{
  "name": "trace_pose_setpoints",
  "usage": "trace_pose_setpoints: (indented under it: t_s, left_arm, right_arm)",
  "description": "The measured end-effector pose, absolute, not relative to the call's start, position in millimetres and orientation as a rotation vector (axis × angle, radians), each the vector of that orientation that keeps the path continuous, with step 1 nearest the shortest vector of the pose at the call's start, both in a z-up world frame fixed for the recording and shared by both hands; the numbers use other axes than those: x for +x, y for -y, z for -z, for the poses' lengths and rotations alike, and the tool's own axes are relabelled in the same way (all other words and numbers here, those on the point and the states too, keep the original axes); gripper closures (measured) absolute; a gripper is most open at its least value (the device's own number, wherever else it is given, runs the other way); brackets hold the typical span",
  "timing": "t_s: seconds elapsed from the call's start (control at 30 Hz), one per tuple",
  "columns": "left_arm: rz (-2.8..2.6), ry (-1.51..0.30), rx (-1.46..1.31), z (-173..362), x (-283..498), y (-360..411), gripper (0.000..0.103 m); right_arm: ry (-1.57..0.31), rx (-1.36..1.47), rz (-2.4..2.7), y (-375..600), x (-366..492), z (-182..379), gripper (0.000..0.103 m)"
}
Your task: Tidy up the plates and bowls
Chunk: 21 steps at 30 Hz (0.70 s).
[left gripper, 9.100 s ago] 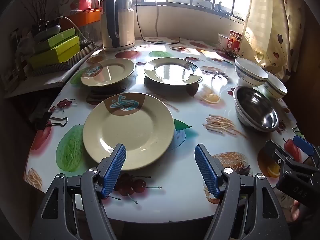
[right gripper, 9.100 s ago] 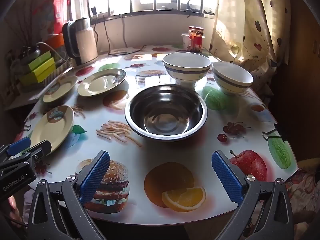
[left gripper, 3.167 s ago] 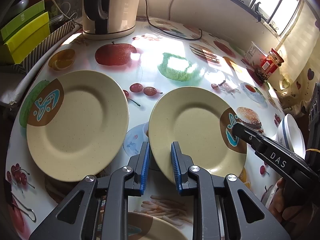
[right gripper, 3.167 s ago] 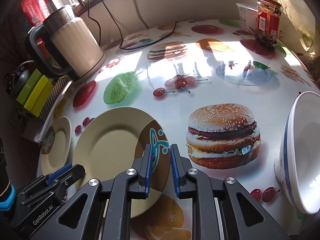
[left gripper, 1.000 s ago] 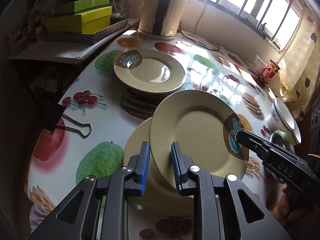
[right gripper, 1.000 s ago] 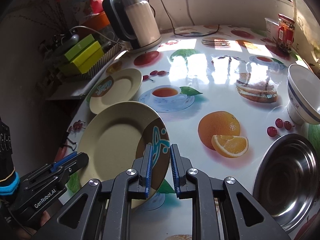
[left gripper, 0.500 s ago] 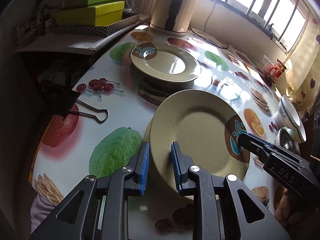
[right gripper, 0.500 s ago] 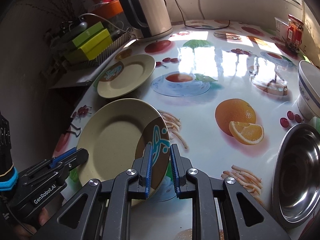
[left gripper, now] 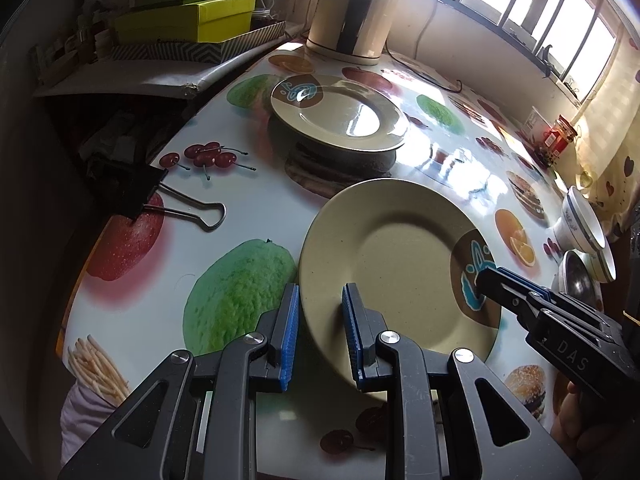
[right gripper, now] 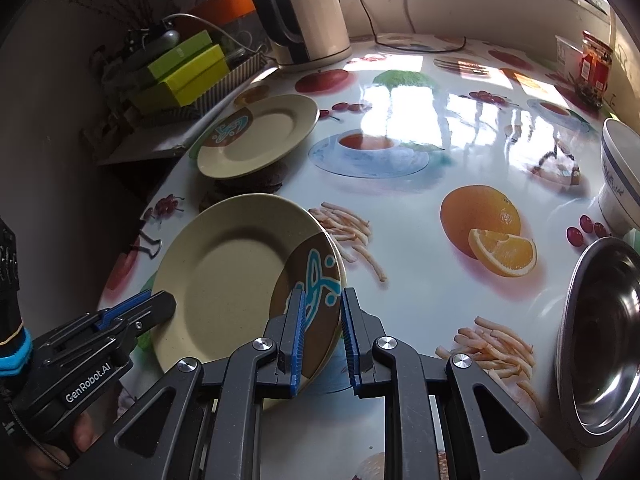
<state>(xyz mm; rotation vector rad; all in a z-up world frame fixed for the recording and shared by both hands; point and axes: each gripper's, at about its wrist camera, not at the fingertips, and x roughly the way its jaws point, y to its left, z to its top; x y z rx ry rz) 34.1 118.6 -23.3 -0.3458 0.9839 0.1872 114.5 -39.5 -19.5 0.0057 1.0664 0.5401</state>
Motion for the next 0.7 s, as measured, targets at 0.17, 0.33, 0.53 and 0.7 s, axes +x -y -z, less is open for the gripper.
trace_pose_setpoints:
  t_s: [0.17, 0.33, 0.53, 0.7]
  left_arm:
    - [-0.185, -0.984, -0.348, 23.6, 34.3, -119.2, 0.08]
    - [-0.187, -0.986, -0.35, 23.8, 34.3, -119.0, 0.08]
    - [-0.187, -0.988, -0.353, 23.9, 34.7, -118.8, 0.08]
    - [-0.184, -0.982, -0.354, 22.0, 34.2, -118.6, 0.08]
  right_arm:
    - [-1.065, 0.002, -0.539, 38.8, 114.5, 19.8, 0.083]
    - [-1.066, 0.002, -0.54, 38.3, 113.8, 20.6, 0.082]
    - [-1.066, 0.001, -0.542, 37.6, 113.4, 20.1, 0.082]
    - [-1.06, -0.001, -0.545, 37.2, 113.6, 19.4, 0.076]
